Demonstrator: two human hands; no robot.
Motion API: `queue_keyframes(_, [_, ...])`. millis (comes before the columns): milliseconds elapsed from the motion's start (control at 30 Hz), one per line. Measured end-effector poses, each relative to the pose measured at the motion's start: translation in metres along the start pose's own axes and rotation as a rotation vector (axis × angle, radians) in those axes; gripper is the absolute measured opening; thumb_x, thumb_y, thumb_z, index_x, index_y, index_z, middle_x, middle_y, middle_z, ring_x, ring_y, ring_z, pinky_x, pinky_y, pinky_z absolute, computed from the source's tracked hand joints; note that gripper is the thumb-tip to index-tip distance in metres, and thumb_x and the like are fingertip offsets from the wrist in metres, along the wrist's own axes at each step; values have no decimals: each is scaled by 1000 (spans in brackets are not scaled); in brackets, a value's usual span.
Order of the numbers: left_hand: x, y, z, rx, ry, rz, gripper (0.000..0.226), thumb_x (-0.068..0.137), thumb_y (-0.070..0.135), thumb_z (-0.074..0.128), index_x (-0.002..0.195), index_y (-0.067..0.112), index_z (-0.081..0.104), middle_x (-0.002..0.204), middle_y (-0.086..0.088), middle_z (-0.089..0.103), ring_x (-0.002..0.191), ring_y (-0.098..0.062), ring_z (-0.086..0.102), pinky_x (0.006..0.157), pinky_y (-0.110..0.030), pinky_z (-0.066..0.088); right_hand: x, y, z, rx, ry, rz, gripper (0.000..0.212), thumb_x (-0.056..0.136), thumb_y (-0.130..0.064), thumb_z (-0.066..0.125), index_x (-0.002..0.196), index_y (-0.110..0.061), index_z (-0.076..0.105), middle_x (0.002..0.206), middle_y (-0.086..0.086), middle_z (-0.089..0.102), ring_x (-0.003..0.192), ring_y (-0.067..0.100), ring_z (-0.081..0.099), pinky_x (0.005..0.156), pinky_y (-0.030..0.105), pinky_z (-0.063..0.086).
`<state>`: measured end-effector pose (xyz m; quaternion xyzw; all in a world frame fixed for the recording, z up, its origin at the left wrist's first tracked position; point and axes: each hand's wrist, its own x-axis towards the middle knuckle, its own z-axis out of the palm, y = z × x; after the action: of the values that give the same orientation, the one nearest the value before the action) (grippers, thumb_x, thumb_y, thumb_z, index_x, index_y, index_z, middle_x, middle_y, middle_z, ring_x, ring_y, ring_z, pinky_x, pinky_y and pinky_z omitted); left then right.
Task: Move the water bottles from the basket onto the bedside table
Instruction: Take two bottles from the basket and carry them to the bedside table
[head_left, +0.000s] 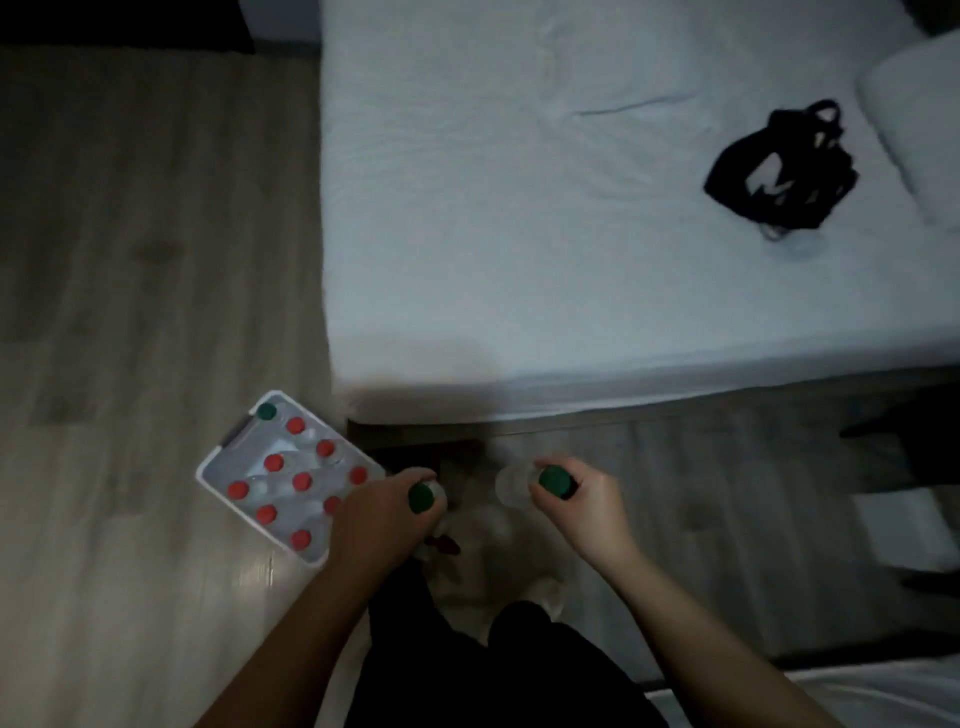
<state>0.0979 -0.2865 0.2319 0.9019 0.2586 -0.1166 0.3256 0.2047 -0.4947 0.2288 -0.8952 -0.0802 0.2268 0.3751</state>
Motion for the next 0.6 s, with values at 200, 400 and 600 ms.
queue_keyframes(200, [-21, 127, 75, 27, -51, 139, 45, 76, 57, 55, 115, 36, 63, 97, 3, 74, 83, -16, 69, 75, -30, 56, -49, 109, -116, 56, 191, 165, 16, 78, -26, 74, 94, -28, 70, 81, -8, 67, 76, 10, 64, 69, 28, 52])
queue_keyframes(400, [-24, 238, 126, 99, -112, 353, 34, 78, 51, 61, 110, 38, 64, 97, 5, 73, 93, -18, 67, 75, -32, 54, -100, 174, -203, 175, 485, 288, 15, 79, -21, 75, 93, -20, 70, 80, -2, 65, 71, 8, 60, 64, 20, 46])
queue_keyframes(600, [-11, 340, 147, 21, -187, 577, 30, 72, 48, 63, 98, 33, 67, 85, 4, 73, 80, -18, 68, 68, -33, 54, -116, 210, -260, 259, 652, 381, 18, 78, -23, 76, 92, -28, 67, 83, -8, 67, 74, 8, 63, 70, 24, 52])
